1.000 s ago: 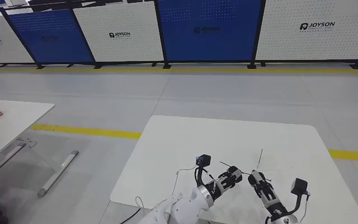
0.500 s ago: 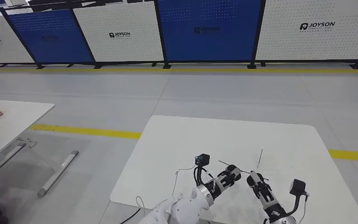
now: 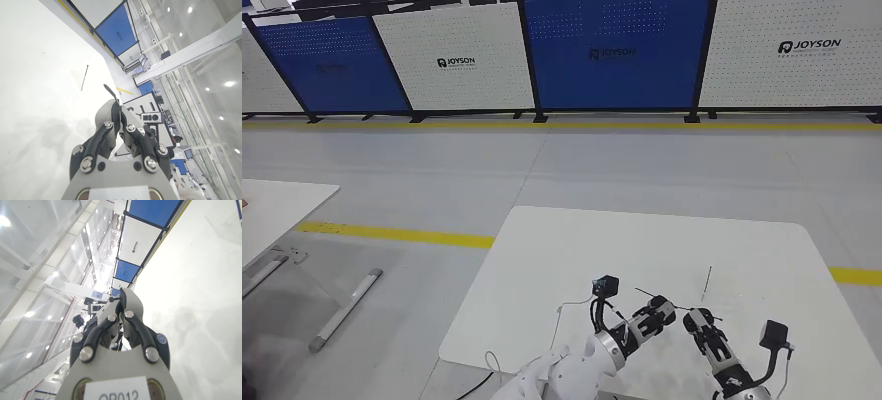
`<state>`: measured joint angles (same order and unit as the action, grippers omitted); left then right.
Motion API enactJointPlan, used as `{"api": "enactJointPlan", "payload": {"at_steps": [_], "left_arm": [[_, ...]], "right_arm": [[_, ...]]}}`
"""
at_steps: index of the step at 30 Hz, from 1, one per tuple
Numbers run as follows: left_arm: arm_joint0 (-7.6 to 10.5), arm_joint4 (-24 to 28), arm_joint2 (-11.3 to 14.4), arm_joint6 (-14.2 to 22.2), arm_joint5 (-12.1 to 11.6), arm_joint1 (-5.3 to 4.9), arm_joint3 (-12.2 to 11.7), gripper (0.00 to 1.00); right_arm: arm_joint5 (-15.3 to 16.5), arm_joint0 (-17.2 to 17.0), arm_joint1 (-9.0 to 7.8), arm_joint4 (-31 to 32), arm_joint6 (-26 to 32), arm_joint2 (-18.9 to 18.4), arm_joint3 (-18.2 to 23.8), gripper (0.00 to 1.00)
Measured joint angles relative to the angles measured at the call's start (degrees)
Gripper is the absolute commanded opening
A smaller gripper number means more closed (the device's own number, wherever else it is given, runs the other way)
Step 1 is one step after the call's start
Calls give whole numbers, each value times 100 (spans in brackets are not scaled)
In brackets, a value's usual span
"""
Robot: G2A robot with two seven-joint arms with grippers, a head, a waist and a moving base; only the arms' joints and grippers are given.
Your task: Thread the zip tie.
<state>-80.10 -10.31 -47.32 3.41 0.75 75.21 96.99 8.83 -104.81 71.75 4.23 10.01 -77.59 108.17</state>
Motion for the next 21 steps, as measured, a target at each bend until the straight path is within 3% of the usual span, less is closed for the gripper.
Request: {"api": "enactJointPlan", "payload": {"at_steps": [19, 21], "left_arm": [[-69, -135, 16, 190, -154, -26, 86, 0], [-76, -122, -1, 178, -152, -27, 84, 21]], "right_arm": [[-45, -31, -42, -220, 382, -118, 88, 0], [-47, -29, -43, -238, 376, -119, 89, 0]]}}
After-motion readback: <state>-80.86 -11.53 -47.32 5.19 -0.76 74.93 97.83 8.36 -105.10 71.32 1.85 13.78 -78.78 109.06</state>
